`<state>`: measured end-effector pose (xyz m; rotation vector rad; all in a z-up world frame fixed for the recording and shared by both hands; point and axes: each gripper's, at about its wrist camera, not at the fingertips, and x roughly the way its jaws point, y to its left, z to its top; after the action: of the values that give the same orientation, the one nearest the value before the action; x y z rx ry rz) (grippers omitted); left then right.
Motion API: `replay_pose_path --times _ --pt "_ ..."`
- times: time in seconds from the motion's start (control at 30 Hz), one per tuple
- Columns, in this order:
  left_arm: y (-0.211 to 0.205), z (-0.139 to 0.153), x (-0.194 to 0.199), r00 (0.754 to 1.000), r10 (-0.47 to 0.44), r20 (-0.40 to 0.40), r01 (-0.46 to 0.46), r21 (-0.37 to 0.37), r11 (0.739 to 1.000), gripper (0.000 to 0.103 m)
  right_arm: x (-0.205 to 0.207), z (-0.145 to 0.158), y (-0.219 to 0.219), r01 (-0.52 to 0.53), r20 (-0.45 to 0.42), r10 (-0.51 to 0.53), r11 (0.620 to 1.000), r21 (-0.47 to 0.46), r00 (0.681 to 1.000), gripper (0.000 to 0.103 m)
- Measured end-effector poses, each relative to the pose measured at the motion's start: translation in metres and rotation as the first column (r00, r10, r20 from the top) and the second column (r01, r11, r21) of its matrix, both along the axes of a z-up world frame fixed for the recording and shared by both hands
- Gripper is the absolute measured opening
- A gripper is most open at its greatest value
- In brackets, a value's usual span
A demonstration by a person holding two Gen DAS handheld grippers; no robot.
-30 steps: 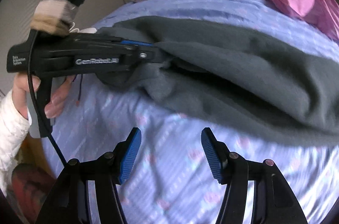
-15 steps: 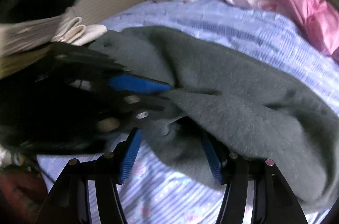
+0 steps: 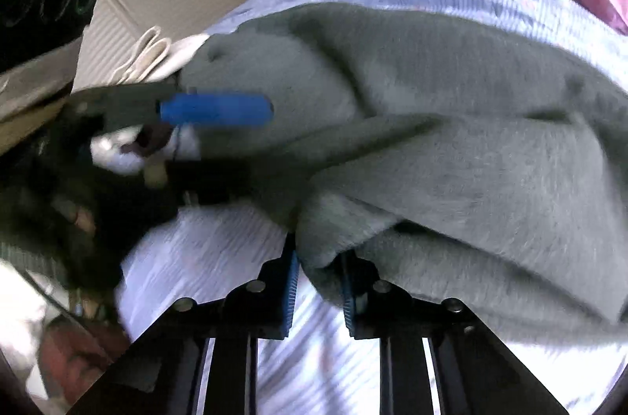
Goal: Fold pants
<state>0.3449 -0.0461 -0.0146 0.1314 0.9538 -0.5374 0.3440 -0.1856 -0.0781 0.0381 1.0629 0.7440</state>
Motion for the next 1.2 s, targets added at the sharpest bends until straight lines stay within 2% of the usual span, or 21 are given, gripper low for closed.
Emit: replay_pose_path --times 0.07,0.17,0.2,0.37,0.47,0.53,0.63,0.67,0.7,0.73,0.8,0.83,0.9,1.0,1.1,1.2 --pt "0.002 0.004 -0.007 0.999 0.013 0.031 -0.013 0.017 1.000 0.060 -0.016 0.003 -0.002 0.001 0.011 -0.001 1.000 -0.016 1.000 0.020" --pt "-0.003 -0.001 -0.011 0.999 0.028 0.044 -0.030 0.054 0.998 0.060 -0.028 0.004 -0.004 0.035 -0.004 -0.035 0.999 0.009 0.999 0.021" --pt "-0.006 -0.004 -0.009 0.999 0.021 0.040 -0.023 0.062 0.998 0.060 -0.032 0.000 -0.003 0.038 -0.023 -0.038 0.999 0.018 0.999 0.021" --pt "-0.040 -0.032 -0.014 0.999 -0.030 0.031 0.025 0.141 0.990 0.060 -0.042 -0.024 0.011 0.036 -0.025 -0.037 0.998 -0.052 0.999 0.021" --pt "-0.049 -0.053 -0.016 0.998 -0.053 -0.023 0.055 0.144 0.988 0.060 -0.045 -0.019 0.014 0.033 0.003 -0.033 0.998 -0.059 0.999 0.021" --pt "-0.047 -0.064 -0.011 0.998 -0.035 -0.059 0.043 0.131 0.990 0.061 -0.043 -0.020 0.012 0.042 -0.013 -0.043 0.998 -0.044 0.999 0.022" --pt "-0.032 -0.061 -0.004 0.996 0.011 -0.094 -0.003 0.088 0.996 0.060 -0.040 -0.027 0.012 0.055 -0.041 -0.057 0.998 -0.039 0.998 0.025" --pt "-0.024 -0.055 -0.005 0.997 0.032 -0.074 -0.026 0.082 0.996 0.060 -0.040 -0.026 0.013 0.052 -0.035 -0.054 0.998 -0.047 0.998 0.026" --pt "-0.017 -0.046 -0.008 0.998 0.049 -0.044 -0.046 0.083 0.996 0.060 -0.040 -0.024 0.014 0.058 -0.032 -0.060 0.997 -0.055 0.998 0.032" --pt "-0.008 -0.036 -0.014 0.998 0.059 -0.010 -0.058 0.082 0.995 0.062 -0.040 -0.022 0.016 0.061 -0.043 -0.064 0.996 -0.059 0.997 0.044" --pt "0.007 -0.018 -0.025 0.995 0.077 0.058 -0.081 0.080 0.993 0.069 -0.041 -0.018 0.019 0.067 -0.111 -0.074 0.995 -0.072 0.991 0.059" --pt "0.022 -0.004 -0.032 0.989 0.100 0.106 -0.108 0.074 0.991 0.072 -0.046 -0.015 0.019 0.092 -0.159 -0.110 0.989 -0.117 0.981 0.059" --pt "0.045 0.012 -0.039 0.980 0.125 0.153 -0.134 0.046 0.990 0.073 -0.062 -0.002 0.021 0.101 -0.189 -0.121 0.988 -0.113 0.974 0.059" --pt "0.091 0.034 -0.039 0.958 0.203 0.204 -0.209 0.008 0.978 0.077 -0.073 0.040 0.029 0.119 -0.077 -0.126 0.989 -0.083 0.989 0.059" --pt "0.128 0.041 -0.026 0.939 0.274 0.207 -0.276 -0.021 0.961 0.079 -0.058 0.089 0.040 0.214 0.099 -0.208 0.976 -0.048 0.973 0.059" --pt "0.162 0.029 0.000 0.946 0.315 0.079 -0.305 -0.120 0.945 0.079 -0.028 0.117 0.054 0.317 0.199 -0.306 0.948 -0.028 0.931 0.059"
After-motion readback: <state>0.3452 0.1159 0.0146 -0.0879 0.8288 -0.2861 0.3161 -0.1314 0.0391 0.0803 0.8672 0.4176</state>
